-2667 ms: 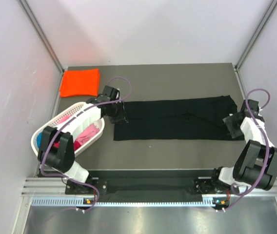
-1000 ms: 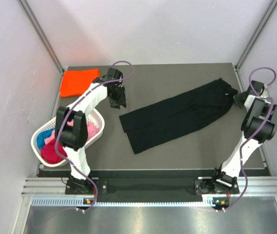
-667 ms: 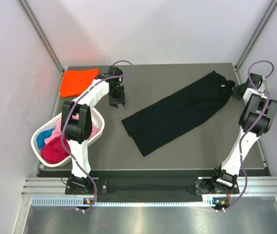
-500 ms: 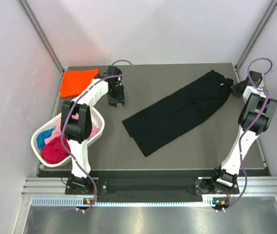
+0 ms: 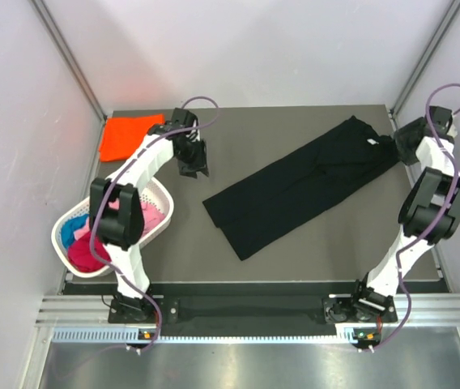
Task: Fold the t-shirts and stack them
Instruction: Fold the tshirt
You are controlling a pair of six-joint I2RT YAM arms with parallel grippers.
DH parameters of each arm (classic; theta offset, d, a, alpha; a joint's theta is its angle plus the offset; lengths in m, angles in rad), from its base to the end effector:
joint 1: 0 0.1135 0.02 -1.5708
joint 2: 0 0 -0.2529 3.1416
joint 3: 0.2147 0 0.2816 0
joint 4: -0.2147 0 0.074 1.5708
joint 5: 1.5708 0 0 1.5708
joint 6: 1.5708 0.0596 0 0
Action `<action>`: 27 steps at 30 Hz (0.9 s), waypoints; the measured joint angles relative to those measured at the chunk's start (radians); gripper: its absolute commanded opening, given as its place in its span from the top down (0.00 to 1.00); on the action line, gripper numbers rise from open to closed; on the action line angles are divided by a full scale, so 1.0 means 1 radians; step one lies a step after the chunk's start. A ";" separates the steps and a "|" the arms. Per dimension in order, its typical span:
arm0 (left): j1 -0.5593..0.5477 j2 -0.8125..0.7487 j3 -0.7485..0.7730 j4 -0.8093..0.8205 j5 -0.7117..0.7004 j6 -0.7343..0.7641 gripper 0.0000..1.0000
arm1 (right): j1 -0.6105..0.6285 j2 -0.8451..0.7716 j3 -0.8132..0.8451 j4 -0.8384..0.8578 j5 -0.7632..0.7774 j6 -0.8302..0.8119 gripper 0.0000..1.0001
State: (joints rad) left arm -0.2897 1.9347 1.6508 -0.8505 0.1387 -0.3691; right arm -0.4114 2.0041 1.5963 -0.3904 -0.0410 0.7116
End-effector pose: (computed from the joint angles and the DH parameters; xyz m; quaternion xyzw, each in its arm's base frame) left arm 0.4262 -0.1356 0.2098 -0.0237 0.9738 -0.1339 0.1825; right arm 0.4554 -0.1960 0.1934 0.4866 0.7880 0.0751 0.3696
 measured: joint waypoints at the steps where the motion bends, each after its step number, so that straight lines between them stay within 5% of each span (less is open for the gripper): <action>1: -0.001 -0.033 -0.014 0.001 0.002 0.000 0.52 | 0.003 -0.043 -0.019 -0.024 0.006 0.005 0.31; 6: -0.023 -0.205 -0.159 0.052 -0.002 -0.011 0.48 | 0.080 -0.220 -0.146 -0.089 0.035 0.041 0.29; 16: -0.118 -0.317 -0.335 0.111 0.005 -0.040 0.48 | 0.635 -0.575 -0.680 -0.076 0.032 0.346 0.36; 27: -0.060 -0.529 -0.443 0.152 -0.051 -0.060 0.47 | 1.112 -0.678 -0.878 0.002 0.103 0.689 0.51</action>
State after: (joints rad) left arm -0.3500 1.4052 1.2076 -0.6983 0.0875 -0.4286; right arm 0.7006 1.3262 0.7181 -0.3882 0.0624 1.4002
